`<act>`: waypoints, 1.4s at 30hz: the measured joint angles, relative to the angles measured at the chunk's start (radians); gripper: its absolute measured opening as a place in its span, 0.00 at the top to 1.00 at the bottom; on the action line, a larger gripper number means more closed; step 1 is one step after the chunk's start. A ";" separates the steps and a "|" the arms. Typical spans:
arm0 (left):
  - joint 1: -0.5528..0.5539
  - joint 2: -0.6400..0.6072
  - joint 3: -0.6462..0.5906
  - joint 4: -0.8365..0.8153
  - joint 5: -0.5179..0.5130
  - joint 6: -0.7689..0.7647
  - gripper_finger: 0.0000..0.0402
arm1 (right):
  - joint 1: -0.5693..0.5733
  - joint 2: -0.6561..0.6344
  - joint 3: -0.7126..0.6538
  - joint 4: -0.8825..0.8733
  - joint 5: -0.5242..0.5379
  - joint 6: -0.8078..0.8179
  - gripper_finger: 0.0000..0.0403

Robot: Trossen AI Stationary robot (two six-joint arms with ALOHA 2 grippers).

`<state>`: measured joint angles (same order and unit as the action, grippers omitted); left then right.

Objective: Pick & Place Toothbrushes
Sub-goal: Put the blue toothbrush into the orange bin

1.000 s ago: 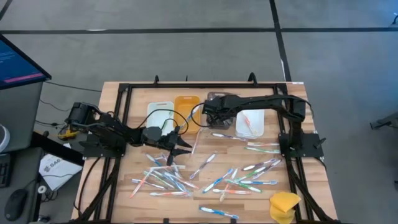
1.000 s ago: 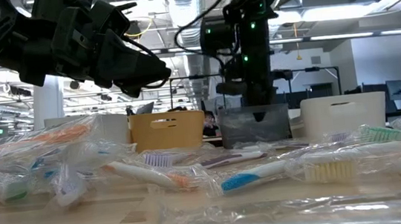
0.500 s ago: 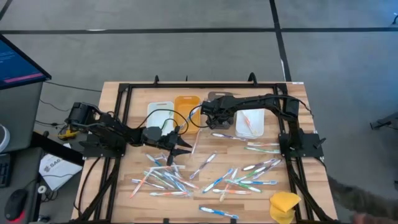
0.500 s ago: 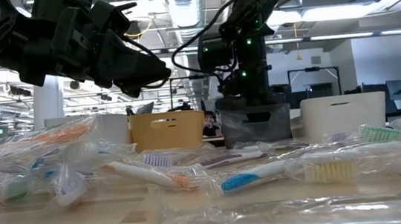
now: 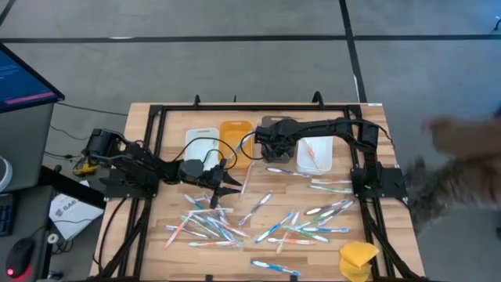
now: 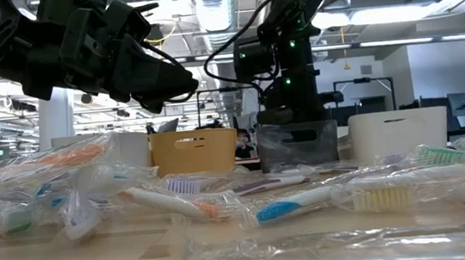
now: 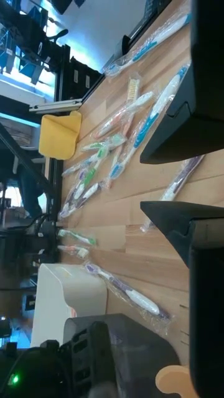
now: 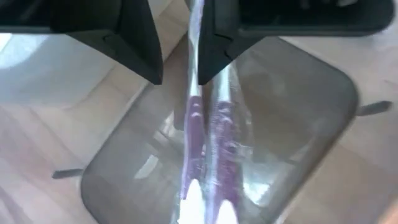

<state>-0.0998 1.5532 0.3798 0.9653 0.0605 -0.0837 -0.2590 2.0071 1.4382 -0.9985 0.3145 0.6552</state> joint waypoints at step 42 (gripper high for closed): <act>-0.138 -0.002 0.094 0.023 -0.009 0.051 0.75 | 0.714 -0.335 0.413 -0.563 0.475 0.239 0.70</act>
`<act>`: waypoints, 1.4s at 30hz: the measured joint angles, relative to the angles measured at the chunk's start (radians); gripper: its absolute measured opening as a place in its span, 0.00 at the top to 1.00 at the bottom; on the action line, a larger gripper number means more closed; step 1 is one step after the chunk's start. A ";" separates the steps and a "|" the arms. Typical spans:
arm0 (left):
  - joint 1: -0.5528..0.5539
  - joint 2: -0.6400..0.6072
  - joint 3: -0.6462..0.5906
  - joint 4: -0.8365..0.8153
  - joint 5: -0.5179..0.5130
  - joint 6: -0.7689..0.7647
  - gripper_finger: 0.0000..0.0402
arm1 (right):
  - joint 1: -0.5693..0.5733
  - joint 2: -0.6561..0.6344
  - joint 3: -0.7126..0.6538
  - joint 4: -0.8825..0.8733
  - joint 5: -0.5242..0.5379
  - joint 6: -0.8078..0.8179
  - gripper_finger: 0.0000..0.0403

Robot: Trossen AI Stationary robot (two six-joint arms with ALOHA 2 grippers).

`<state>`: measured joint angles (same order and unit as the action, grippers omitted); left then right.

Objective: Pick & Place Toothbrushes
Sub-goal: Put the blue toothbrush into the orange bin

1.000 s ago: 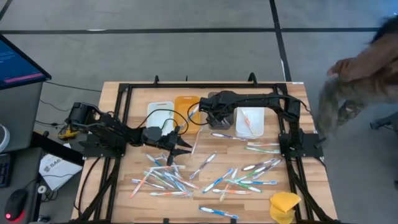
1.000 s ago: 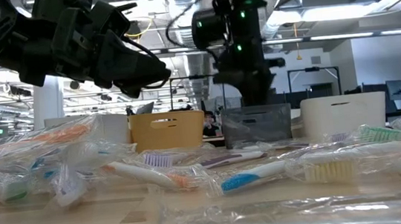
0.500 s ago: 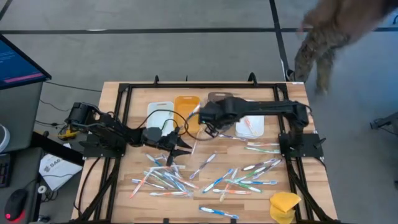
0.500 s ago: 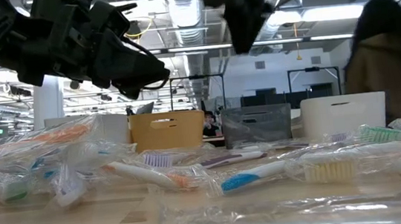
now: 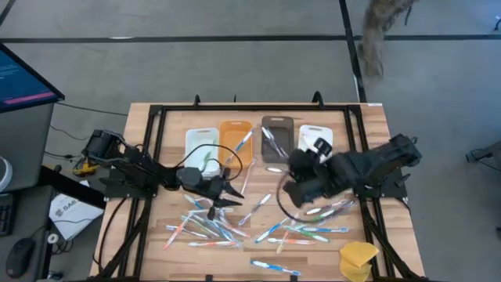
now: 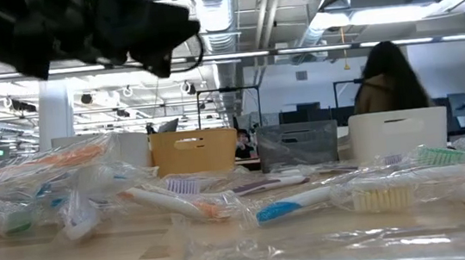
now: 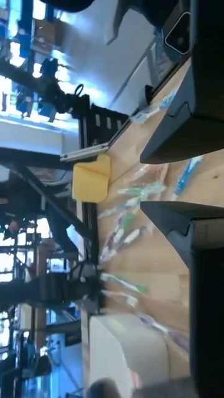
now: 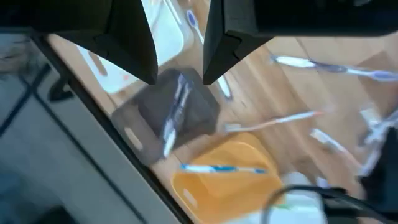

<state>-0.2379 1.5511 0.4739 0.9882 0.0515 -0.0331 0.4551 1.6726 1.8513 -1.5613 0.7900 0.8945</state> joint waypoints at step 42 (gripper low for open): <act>-0.362 -0.031 0.283 -1.083 -0.152 -0.124 0.75 | 0.223 -0.183 -0.587 0.084 0.289 0.397 0.70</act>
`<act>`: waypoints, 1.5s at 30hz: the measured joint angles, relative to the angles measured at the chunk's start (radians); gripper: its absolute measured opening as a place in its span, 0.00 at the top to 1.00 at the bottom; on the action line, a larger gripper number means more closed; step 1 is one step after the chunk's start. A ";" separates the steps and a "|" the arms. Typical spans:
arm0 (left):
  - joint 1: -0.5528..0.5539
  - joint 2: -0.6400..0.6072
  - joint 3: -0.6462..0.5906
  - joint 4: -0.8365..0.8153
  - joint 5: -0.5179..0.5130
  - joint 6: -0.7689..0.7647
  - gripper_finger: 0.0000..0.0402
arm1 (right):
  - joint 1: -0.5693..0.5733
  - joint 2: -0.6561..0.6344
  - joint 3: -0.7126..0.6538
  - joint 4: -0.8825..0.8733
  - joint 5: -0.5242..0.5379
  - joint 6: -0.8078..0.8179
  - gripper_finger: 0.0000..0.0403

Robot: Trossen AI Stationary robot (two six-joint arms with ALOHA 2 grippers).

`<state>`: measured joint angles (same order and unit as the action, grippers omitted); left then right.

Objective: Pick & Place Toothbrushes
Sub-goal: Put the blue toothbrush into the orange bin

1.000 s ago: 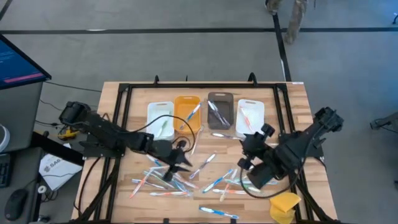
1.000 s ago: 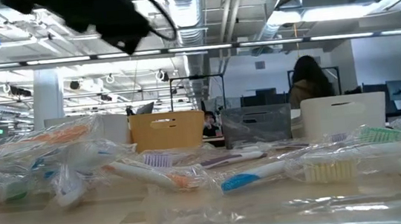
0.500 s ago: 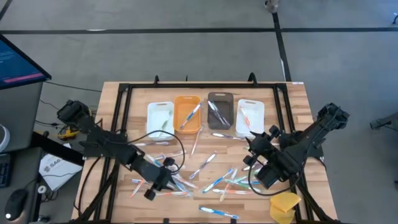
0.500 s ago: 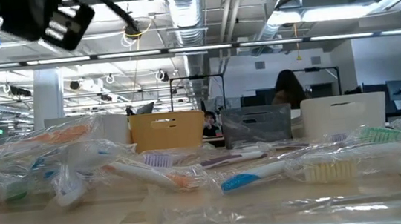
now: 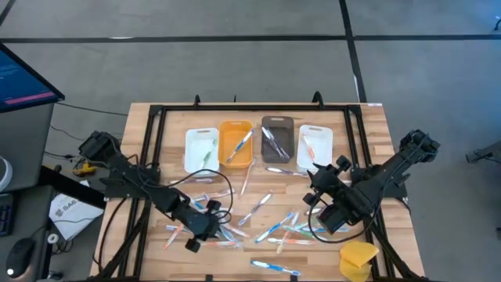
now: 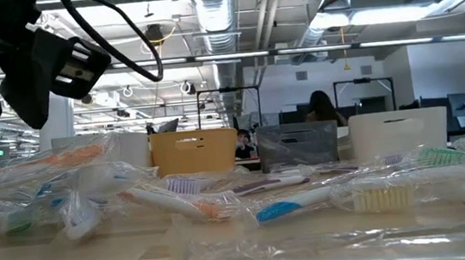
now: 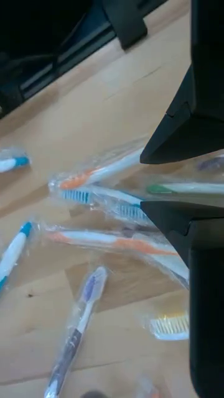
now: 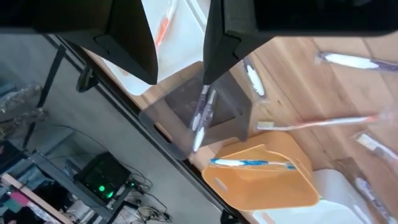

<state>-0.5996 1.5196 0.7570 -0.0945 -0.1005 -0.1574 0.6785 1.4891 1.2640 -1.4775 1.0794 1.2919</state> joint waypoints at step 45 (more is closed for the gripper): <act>0.084 0.081 -0.059 -0.020 0.064 0.045 0.79 | 0.002 0.001 0.000 0.148 -0.009 -0.124 0.70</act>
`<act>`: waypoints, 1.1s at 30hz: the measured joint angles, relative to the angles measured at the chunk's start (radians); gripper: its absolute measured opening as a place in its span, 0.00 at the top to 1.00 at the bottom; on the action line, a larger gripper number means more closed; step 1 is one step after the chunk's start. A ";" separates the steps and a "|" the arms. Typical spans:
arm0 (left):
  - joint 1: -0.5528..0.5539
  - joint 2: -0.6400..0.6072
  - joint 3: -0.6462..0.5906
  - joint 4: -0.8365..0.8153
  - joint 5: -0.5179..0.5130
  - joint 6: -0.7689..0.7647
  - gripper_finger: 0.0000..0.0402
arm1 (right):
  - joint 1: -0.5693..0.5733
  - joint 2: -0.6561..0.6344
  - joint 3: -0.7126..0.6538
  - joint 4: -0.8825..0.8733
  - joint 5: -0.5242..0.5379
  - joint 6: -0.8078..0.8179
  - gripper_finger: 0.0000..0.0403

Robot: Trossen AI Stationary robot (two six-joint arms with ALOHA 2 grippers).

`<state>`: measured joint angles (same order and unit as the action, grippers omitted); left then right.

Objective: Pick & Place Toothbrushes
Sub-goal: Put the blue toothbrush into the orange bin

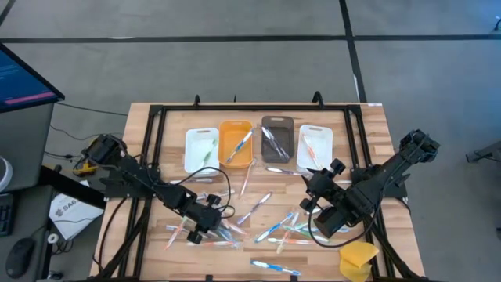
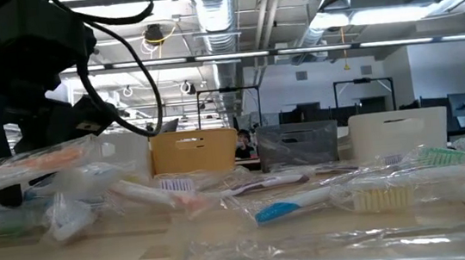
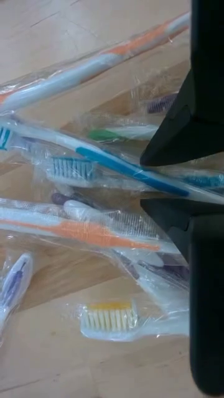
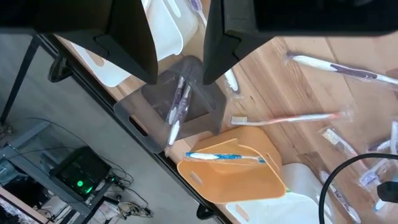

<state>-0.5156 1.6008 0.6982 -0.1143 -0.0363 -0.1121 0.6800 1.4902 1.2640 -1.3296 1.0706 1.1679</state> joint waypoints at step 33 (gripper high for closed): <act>0.000 -0.180 -0.040 -0.055 -0.122 0.026 0.96 | 0.000 0.004 -0.062 0.034 -0.003 0.002 0.70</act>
<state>-0.5156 1.4204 0.6582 -0.1692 -0.1579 -0.0858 0.6804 1.4938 1.2020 -1.2958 1.0679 1.1697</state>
